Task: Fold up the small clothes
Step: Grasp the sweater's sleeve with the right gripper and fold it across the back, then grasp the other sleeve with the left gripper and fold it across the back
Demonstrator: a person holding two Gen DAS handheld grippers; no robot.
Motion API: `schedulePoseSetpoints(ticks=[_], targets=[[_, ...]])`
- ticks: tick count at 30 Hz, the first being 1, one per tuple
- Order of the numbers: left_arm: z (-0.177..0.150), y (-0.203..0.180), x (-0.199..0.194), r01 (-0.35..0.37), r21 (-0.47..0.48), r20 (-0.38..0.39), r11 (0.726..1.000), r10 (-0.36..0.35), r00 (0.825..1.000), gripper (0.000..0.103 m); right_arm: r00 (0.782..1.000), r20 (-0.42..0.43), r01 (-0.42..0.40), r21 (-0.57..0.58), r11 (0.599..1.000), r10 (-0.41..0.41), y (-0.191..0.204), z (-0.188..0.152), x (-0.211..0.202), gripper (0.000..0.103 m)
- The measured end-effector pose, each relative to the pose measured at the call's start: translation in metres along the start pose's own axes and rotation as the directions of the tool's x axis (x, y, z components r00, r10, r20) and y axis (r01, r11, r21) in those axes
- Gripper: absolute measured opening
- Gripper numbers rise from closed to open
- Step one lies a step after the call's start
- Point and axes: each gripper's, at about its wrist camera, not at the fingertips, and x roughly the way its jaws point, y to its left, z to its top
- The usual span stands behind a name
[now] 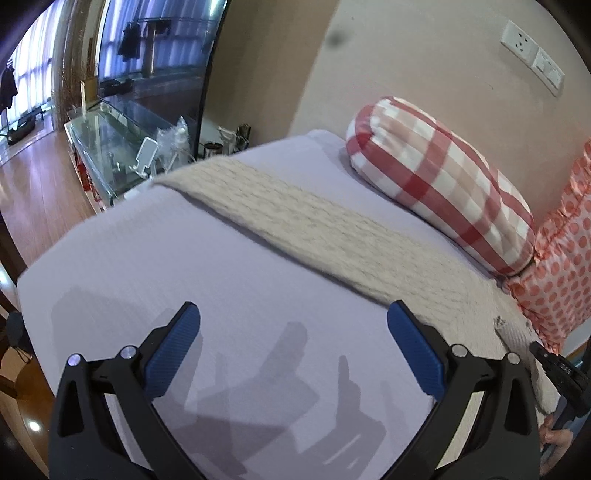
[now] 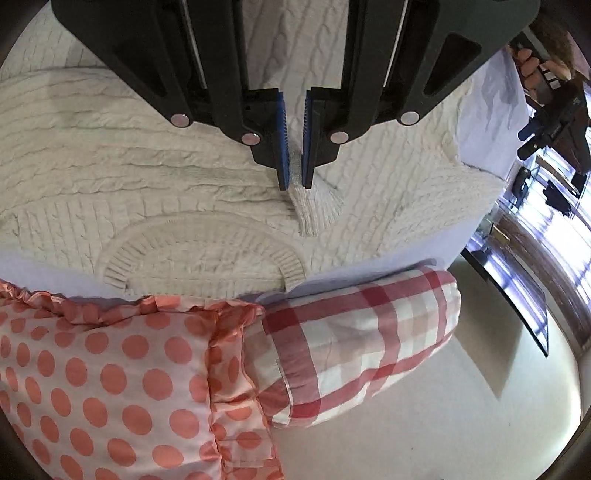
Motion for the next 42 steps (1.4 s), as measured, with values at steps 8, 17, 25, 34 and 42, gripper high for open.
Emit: schedulePoseSetpoints(ticks=[8, 17, 25, 34, 42], targets=[[0.022, 0.014, 0.020, 0.113, -0.097, -0.027, 0.989, -0.116, 0.993, 0.100, 0.999, 0.014, -0.030, 0.022, 0.999, 0.029, 0.010, 0.003, 0.008, 0.008], [0.045, 0.039, 0.064, 0.102, -0.253, -0.081, 0.962, -0.127, 0.989, 0.088, 0.981, -0.175, -0.085, 0.004, 0.996, 0.084, 0.033, -0.017, 0.030, 0.053], [0.094, 0.092, 0.099, 0.139, -0.451, -0.008, 0.882, -0.160, 0.987, 0.063, 0.987, -0.087, -0.136, -0.025, 0.990, 0.134, 0.031, -0.024, -0.033, 0.075], [0.129, 0.078, 0.086, 0.070, -0.337, -0.001, 0.939, -0.075, 0.997, 0.007, 0.998, 0.008, -0.059, -0.037, 0.998, 0.059, -0.009, -0.029, -0.087, 0.079], [0.091, -0.183, 0.002, 0.312, 0.247, 0.004, 0.917, -0.323, 0.946, 0.006, 0.989, 0.148, -0.003, 0.103, 0.995, -0.012, -0.078, -0.031, -0.145, 0.079]])
